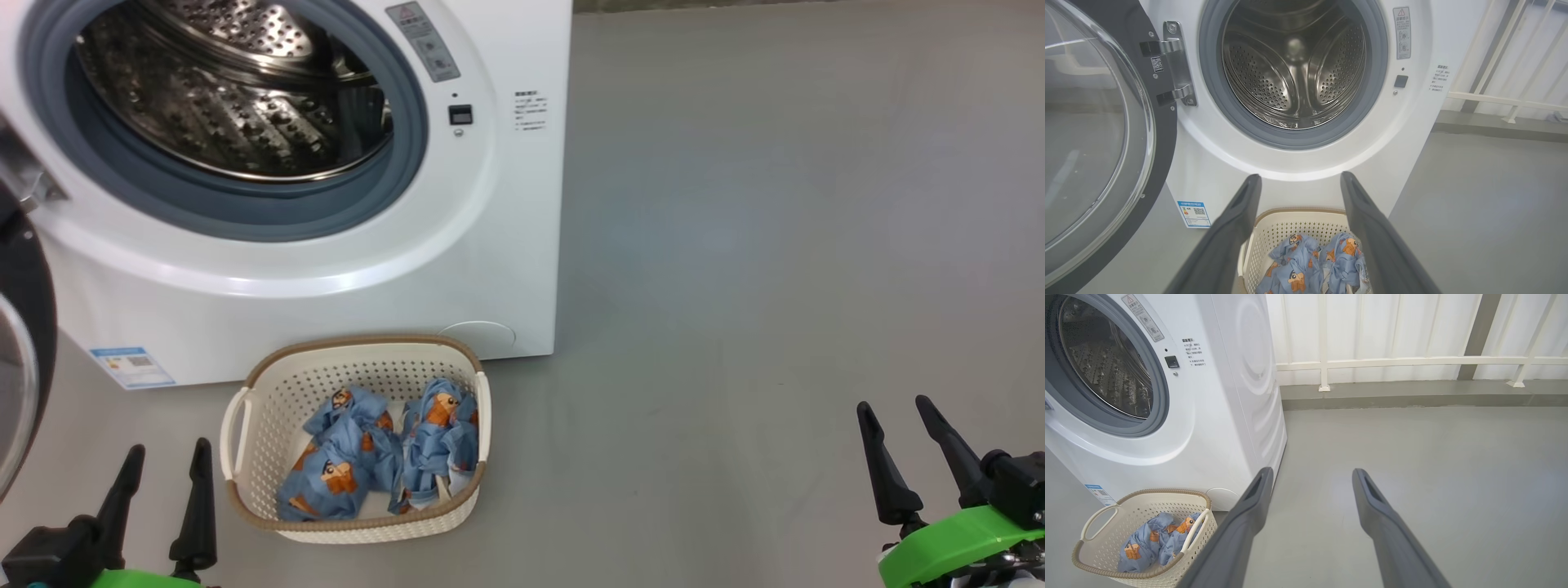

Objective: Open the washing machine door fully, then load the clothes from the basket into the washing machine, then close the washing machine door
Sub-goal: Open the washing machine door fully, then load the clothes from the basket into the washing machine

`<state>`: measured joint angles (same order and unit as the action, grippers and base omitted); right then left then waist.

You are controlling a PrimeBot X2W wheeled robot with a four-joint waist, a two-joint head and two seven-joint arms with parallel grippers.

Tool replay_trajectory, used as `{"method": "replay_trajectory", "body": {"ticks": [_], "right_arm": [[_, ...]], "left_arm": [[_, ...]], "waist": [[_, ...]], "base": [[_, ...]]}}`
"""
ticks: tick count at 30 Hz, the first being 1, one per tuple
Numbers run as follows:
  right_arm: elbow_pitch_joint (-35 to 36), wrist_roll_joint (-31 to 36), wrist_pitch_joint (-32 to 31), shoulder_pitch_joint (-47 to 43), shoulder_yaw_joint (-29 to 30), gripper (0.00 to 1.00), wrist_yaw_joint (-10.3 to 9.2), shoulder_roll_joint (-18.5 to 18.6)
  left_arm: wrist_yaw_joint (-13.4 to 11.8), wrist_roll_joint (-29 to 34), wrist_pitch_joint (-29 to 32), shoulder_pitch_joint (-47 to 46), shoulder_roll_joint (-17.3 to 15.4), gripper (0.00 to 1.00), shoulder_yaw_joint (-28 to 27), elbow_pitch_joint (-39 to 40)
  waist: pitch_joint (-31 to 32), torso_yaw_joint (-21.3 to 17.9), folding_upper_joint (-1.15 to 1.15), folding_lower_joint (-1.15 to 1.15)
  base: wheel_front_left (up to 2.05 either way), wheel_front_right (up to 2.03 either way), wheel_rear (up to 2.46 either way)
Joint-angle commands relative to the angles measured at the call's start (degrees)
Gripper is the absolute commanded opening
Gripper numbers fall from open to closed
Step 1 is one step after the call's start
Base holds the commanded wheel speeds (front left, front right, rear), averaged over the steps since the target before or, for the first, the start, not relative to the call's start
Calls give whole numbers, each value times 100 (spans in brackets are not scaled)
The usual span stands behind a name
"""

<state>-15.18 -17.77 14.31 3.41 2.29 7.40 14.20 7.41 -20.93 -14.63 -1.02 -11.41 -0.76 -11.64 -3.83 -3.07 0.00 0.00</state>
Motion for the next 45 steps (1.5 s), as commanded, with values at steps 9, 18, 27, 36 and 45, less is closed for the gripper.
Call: {"method": "replay_trajectory", "body": {"ticks": [9, 18, 27, 36, 45], "right_arm": [[169, -7, 69, 14, -98, 100, 9, 56], [182, 2, 69, 16, -78, 100, 9, 38], [193, 3, 69, 52, -102, 100, 9, 29], [202, 9, 69, 91, -102, 100, 9, 26], [195, 4, 69, 129, -111, 100, 9, 26]], "left_arm": [[8, -175, -37, -74, -181, 100, -169, 222], [8, -214, -37, -67, -212, 100, -126, 268], [8, -203, -37, -107, -224, 100, -141, 218], [8, -214, -37, -170, -261, 100, -95, 216], [8, -205, -37, -226, -287, 100, -71, 197]], "waist": [[-27, -173, 0, 0], [-34, -179, 0, 0], [-73, -167, 0, 0], [-131, -164, 0, 0], [-172, -145, 0, 0]], "base": [[0, 0, 0], [0, 0, 0], [0, 0, 0], [19, -60, 41], [67, -146, 79]]}}
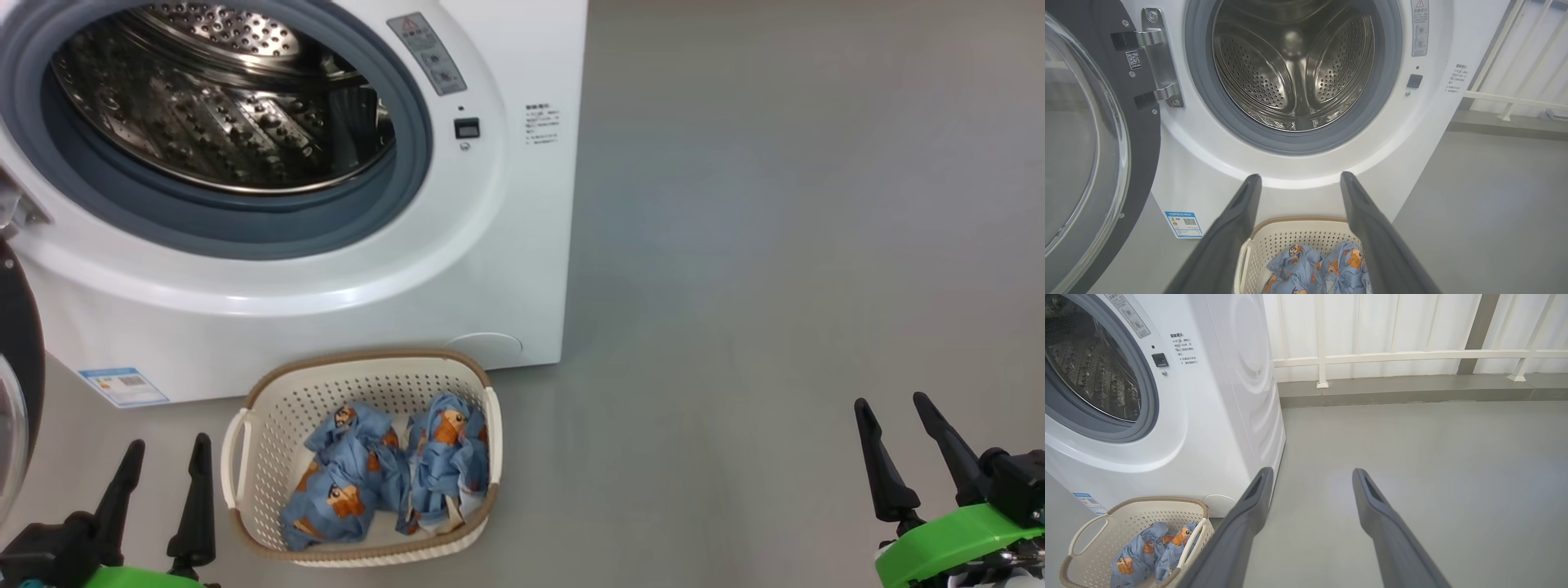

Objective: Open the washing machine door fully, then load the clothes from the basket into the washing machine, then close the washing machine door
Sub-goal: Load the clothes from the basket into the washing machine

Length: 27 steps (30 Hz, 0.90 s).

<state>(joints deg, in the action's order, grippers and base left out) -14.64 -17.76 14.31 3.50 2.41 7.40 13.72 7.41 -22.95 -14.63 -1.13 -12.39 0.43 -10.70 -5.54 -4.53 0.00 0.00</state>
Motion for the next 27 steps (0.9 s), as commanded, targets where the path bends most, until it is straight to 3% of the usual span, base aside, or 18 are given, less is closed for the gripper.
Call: {"method": "replay_trajectory", "body": {"ticks": [1, 11, 27], "right_arm": [[141, 6, 69, 122, -128, 100, 9, 68], [141, 1, 69, 149, -165, 100, 9, 69], [138, 2, 69, 175, -206, 100, 9, 84]], "left_arm": [[8, 0, -37, -217, -191, 100, -186, 99], [8, 54, -37, -304, -173, 100, -208, 36], [8, 79, -37, -320, -99, 100, -160, 28]], "waist": [[-3, 3, 0, 0], [-25, -9, 0, 0], [-66, 8, 0, 0]], "base": [[81, -142, 62], [80, -99, 18], [5, -5, 0]]}}
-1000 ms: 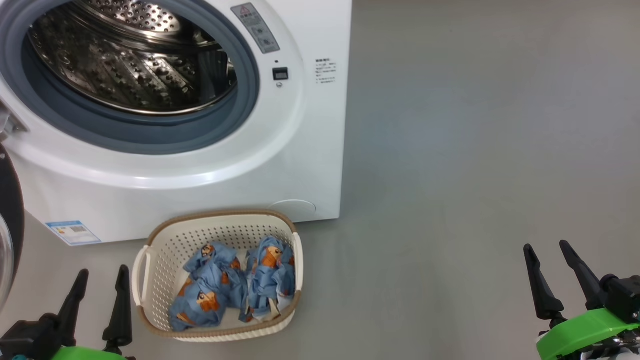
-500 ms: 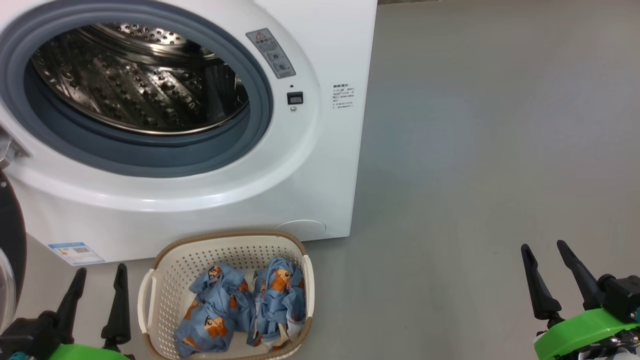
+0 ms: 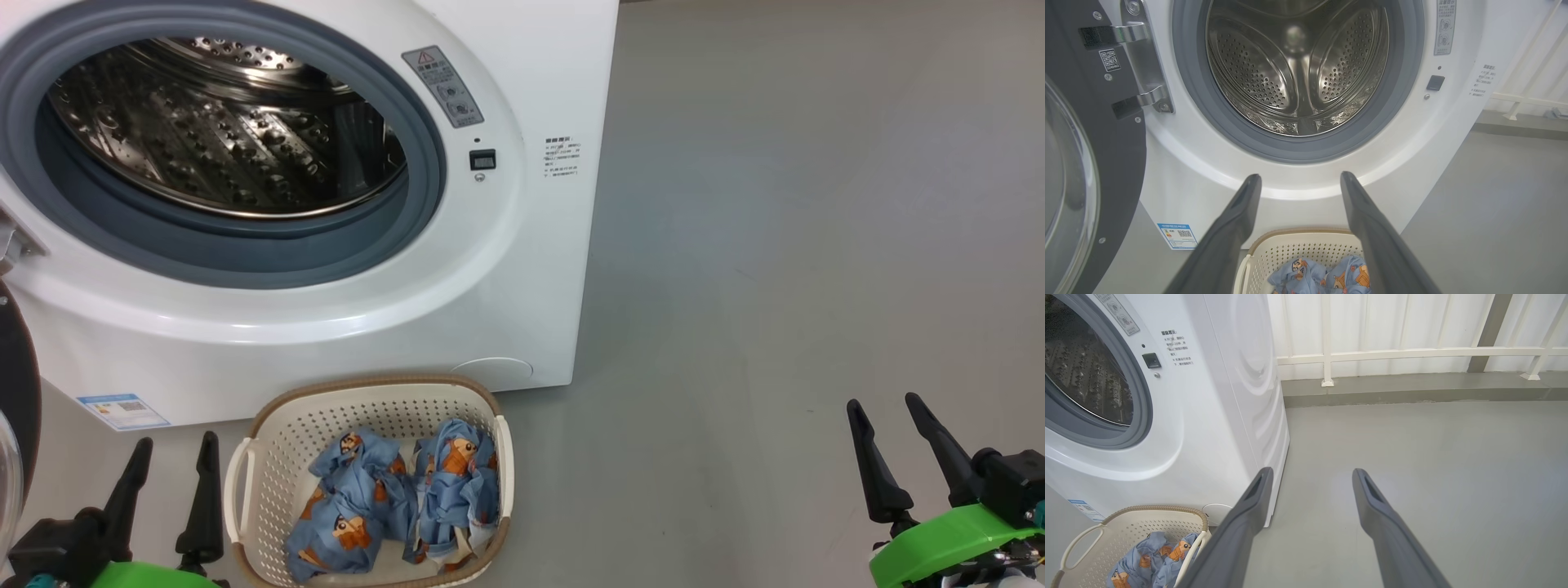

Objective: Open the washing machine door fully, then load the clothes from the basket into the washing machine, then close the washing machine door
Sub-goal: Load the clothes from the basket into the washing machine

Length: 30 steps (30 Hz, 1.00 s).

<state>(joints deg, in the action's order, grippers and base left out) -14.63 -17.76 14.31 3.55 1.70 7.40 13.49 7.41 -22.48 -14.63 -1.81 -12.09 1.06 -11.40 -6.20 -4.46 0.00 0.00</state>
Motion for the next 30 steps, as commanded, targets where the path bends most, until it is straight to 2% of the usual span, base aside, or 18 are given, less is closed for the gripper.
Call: {"method": "replay_trajectory", "body": {"ticks": [1, 19, 30], "right_arm": [[141, 5, 69, 171, -136, 100, 9, 105], [163, 16, 69, 197, -150, 100, 9, 92], [208, 21, 69, 345, -165, 100, 9, 61]], "left_arm": [[8, 35, -37, -254, -123, 100, -229, 92], [8, 17, -37, -257, -69, 100, -255, 7], [8, -17, -37, -377, -46, 100, -156, -229]], "waist": [[-7, 1, 0, 0], [-53, -5, 0, 0], [-344, -31, 0, 0]], "base": [[0, 0, 0], [0, 0, 0], [0, 0, 0]]}}
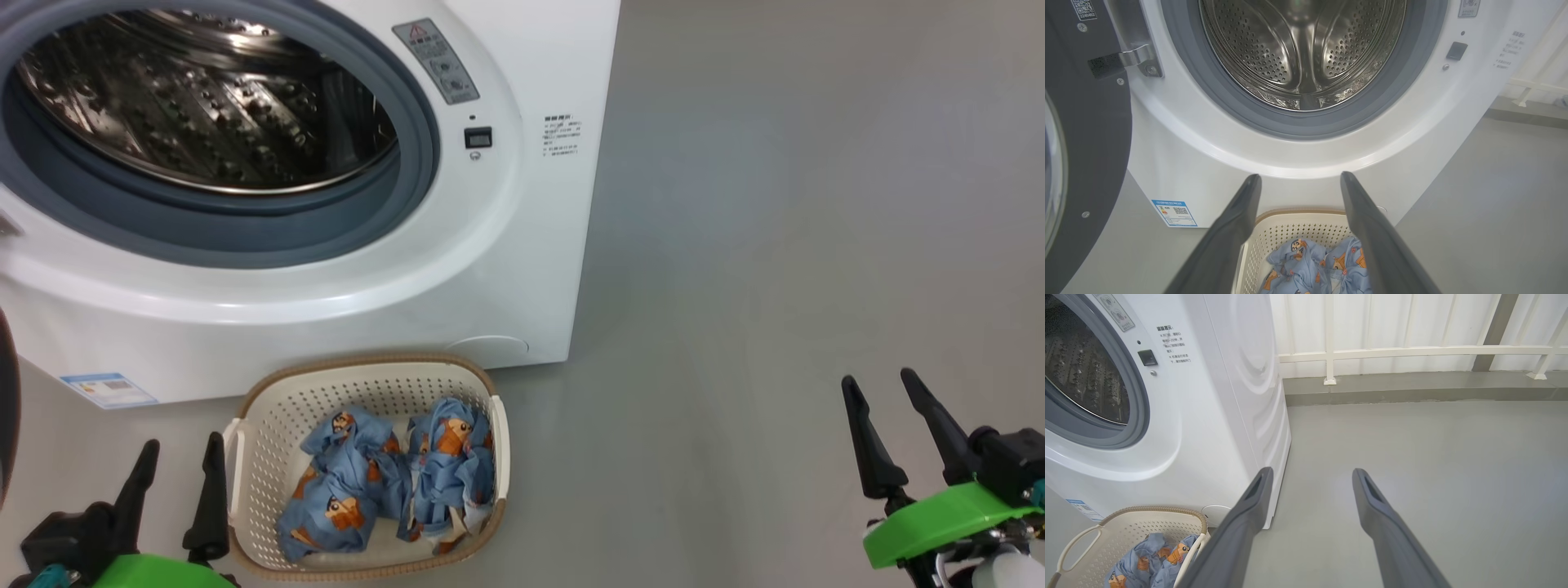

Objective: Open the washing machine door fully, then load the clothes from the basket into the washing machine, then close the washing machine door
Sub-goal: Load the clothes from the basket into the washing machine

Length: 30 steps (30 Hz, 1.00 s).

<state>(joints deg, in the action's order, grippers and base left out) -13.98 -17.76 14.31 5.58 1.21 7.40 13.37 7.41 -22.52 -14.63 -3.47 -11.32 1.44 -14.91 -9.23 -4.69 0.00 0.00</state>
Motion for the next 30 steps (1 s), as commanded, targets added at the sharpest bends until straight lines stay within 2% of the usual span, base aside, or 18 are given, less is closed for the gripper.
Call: {"method": "replay_trajectory", "body": {"ticks": [1, 14, 30], "right_arm": [[146, 22, 69, 162, -120, 100, 9, 66], [188, 66, 69, 488, -164, 100, 9, -108], [301, 126, 69, 1072, -270, 100, 9, -316]], "left_arm": [[8, -9, -37, -228, -124, 100, -179, 84], [8, -17, -37, -715, -176, 100, 270, -668], [8, -540, -37, -1956, -405, 100, 1157, -2138]], "waist": [[-84, -13, 0, 0], [-851, -70, 0, 0], [-1946, -196, 0, 0]], "base": [[0, 0, 0], [0, 0, 0], [0, 0, 0]]}}
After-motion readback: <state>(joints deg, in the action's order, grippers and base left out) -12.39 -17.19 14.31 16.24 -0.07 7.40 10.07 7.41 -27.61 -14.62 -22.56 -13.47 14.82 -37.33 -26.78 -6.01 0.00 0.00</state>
